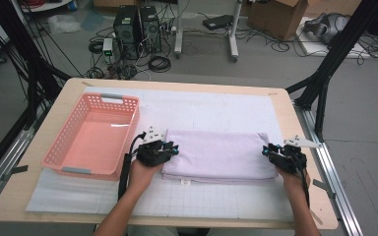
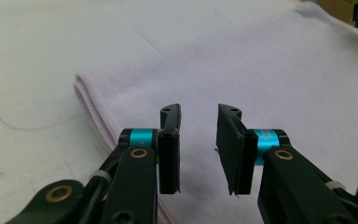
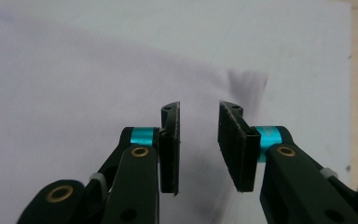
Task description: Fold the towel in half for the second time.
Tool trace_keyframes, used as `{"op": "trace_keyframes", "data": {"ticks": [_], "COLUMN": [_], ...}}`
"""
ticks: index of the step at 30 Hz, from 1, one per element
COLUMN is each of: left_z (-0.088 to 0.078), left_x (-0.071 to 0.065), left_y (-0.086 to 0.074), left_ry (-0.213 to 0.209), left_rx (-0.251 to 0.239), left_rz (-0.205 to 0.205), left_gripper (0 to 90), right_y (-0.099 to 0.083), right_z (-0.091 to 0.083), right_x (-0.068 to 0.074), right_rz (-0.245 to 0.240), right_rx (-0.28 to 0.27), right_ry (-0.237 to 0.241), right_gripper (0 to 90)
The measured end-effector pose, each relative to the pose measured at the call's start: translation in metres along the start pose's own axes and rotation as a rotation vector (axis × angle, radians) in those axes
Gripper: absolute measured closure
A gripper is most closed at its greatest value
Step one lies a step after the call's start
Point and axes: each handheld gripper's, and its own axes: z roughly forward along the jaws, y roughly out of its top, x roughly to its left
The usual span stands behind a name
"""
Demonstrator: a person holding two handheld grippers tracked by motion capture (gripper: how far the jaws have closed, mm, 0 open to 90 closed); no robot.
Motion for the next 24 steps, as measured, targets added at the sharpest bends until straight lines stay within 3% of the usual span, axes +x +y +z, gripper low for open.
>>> {"op": "trace_keyframes", "data": {"ticks": [8,13,15,20,21,22,23,24], "left_z": [-0.010,-0.014,-0.019,-0.026,-0.029,-0.029,-0.030,-0.031], "left_x": [-0.010,-0.013,-0.016,-0.017,-0.015,-0.015,-0.013,-0.012], "left_y": [-0.022,-0.026,-0.030,-0.033,-0.034,-0.034,-0.033,-0.032], "left_ry": [-0.029,-0.021,-0.012,-0.028,-0.037,-0.037,-0.030,-0.024], "left_rx": [0.056,0.078,0.085,0.078,0.054,0.054,0.040,0.019], "left_rz": [0.021,0.040,0.047,0.021,0.015,0.015,0.017,0.006], "left_gripper": [71.9,71.7,72.0,72.6,70.1,65.2,65.2,59.0], "right_y": [-0.012,-0.021,-0.032,-0.039,-0.039,-0.039,-0.038,-0.036], "right_z": [-0.011,-0.018,-0.025,-0.036,-0.041,-0.041,-0.043,-0.046], "right_x": [0.008,0.011,0.015,0.016,0.016,0.016,0.016,0.015], "right_rz": [-0.021,-0.046,-0.077,-0.092,-0.081,-0.081,-0.065,-0.053], "right_rx": [0.036,0.070,0.090,0.085,0.062,0.062,0.035,0.007], "right_ry": [0.043,0.047,0.040,0.029,0.027,0.027,0.029,0.029], "right_gripper": [68.5,68.8,69.5,66.4,58.7,58.7,56.0,53.9]}}
